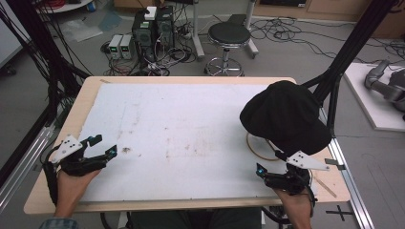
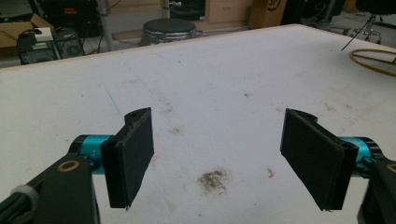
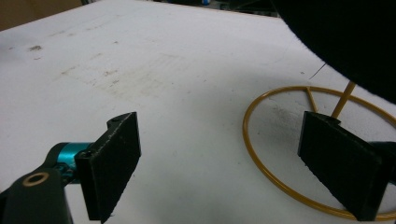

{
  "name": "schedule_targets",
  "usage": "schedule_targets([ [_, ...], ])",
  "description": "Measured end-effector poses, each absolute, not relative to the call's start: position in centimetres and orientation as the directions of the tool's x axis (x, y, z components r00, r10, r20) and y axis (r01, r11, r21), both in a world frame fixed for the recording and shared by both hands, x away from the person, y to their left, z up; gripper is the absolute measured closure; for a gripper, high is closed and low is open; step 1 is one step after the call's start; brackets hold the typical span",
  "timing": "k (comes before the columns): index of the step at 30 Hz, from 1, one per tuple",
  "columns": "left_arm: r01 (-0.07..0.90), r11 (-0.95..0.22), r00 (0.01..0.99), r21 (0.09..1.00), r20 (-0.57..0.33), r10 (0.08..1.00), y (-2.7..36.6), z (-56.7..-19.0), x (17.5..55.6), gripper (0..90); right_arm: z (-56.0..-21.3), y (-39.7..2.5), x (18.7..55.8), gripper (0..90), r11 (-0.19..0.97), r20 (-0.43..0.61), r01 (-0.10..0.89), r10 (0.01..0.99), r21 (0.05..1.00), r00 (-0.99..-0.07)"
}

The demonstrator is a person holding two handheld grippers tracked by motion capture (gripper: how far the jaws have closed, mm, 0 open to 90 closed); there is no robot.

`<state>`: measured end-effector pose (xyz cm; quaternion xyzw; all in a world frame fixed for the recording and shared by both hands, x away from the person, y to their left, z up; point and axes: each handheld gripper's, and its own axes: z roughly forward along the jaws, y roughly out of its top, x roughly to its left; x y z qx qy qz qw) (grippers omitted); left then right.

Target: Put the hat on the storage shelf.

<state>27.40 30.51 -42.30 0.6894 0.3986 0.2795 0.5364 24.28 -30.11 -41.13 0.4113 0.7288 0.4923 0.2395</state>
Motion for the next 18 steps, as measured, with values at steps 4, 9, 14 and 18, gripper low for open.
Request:
schedule_targets([
  [4,0.253,-0.118,0.529,0.96,-0.035,0.848,30.35,-42.42,27.38,25.8,-41.16,-30.04,24.38,12.9,0.181,0.054,0.365,0.834,0.913,-0.549],
  [9,0.259,-0.131,0.539,0.957,-0.03,0.842,30.2,-42.56,27.48,26.4,-41.15,-30.02,24.34,13.0,0.181,0.055,0.367,0.835,0.913,-0.548],
  [14,0.266,-0.131,0.536,0.955,-0.034,0.844,30.23,-42.71,27.59,26.3,-41.17,-30.15,24.34,13.0,0.181,0.053,0.365,0.835,0.913,-0.547],
  [18,0.288,-0.132,0.526,0.948,-0.041,0.85,30.08,-42.94,27.77,25.6,-41.16,-30.11,24.33,12.9,0.183,0.05,0.362,0.834,0.914,-0.549],
])
